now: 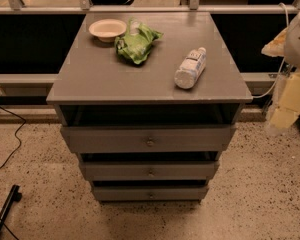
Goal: Open bottom drawer
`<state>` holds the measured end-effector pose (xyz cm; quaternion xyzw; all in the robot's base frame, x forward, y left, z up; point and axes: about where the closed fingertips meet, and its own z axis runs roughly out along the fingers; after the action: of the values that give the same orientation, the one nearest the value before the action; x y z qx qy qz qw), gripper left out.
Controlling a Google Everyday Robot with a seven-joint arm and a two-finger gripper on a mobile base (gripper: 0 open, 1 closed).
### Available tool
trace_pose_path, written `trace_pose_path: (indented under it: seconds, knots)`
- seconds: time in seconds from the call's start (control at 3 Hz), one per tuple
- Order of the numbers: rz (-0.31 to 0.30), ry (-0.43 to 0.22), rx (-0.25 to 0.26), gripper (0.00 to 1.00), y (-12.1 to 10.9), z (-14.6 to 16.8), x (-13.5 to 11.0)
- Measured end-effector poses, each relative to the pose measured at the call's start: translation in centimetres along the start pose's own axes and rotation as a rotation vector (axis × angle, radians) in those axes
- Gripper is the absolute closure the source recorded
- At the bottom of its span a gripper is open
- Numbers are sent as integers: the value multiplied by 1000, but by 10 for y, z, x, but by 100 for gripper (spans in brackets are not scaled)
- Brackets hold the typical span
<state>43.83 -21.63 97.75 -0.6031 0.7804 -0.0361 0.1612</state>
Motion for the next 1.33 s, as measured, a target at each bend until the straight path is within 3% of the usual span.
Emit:
trace_pose_path:
  seconds: [0.33, 0.67, 1.0, 1.33]
  knots:
    - [0, 0, 0, 0, 0, 0, 0]
    - [-36, -51, -42, 0, 5, 14, -4]
    - [-77, -172, -75, 0, 35, 38, -20]
    - [-64, -367, -84, 0, 92, 89, -36]
